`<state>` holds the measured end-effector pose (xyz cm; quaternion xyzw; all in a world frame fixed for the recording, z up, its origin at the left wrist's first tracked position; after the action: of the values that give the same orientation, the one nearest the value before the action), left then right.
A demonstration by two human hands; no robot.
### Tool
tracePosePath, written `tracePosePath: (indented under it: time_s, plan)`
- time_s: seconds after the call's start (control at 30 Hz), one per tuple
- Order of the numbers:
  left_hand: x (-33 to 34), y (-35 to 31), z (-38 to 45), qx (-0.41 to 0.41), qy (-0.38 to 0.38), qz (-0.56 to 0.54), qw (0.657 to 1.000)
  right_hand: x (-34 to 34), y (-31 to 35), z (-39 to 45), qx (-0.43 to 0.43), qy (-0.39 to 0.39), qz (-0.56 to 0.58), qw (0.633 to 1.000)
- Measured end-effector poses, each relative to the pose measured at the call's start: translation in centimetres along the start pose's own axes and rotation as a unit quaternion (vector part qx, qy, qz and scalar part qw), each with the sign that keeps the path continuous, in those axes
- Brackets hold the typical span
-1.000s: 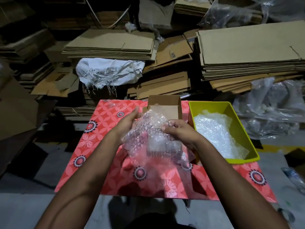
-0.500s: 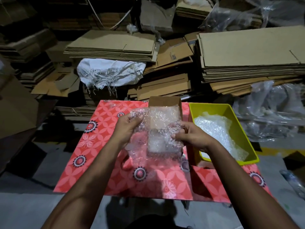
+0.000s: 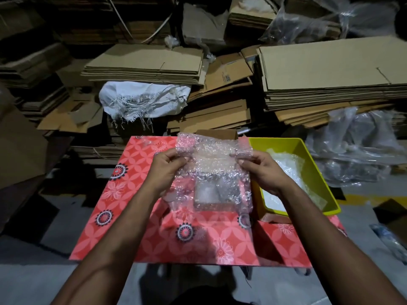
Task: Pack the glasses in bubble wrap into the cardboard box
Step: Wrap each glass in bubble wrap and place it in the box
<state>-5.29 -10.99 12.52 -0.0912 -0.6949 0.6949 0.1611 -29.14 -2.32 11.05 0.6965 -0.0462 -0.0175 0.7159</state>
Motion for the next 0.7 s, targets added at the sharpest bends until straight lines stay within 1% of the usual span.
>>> tracePosePath:
  time_s: [0.07,0.27,0.33,0.4,0.43,0.5,0.57,0.63,0.7]
  plan:
    - [0.1,-0.4,0.0,0.004,0.01,-0.035,0.999,-0.7,0.8,0.0,-0.028,-0.028,-0.004,0.999]
    - [1.1,-0.6,-0.1,0.01,0.039,-0.139,0.989,-0.3,1.6,0.0,-0.056,-0.028,0.07,0.996]
    - [1.0,-0.5,-0.1,0.009,0.04,-0.132,0.99,-0.4,1.7,0.1,-0.064,-0.027,0.079,0.994]
    - [0.7,-0.7,-0.3,0.027,0.019,-0.098,0.995,-0.5,1.4,0.2,-0.037,-0.041,0.094,0.994]
    - [0.5,-1.0,-0.3,0.046,0.01,-0.073,0.996,-0.7,1.4,0.1,-0.031,-0.058,0.09,0.994]
    - [0.8,-1.6,-0.5,0.067,0.009,-0.027,0.997,-0.8,2.0,0.0,-0.049,-0.079,0.062,0.994]
    - [1.3,-1.4,-0.6,0.049,0.028,-0.007,0.998,-0.6,2.0,0.0,-0.06,-0.072,0.026,0.995]
    - [1.3,-1.1,-0.3,0.044,0.032,0.001,0.999,-0.7,1.4,0.3,-0.053,-0.065,0.004,0.996]
    - [1.3,-1.1,-0.2,0.041,0.024,-0.018,0.999,-1.0,0.4,0.6,-0.015,-0.073,0.006,0.997]
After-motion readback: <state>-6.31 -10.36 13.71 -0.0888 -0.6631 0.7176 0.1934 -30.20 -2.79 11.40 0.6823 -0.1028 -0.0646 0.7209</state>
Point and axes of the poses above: each hand's wrist, its own z-axis towards the middle knuckle, its own x-axis out of the palm, y = z × x, the point moved 9 cm from there along z, towards the middle knuckle, and after that the axes turned 3 degrees about -z, right-handed, at the moved point
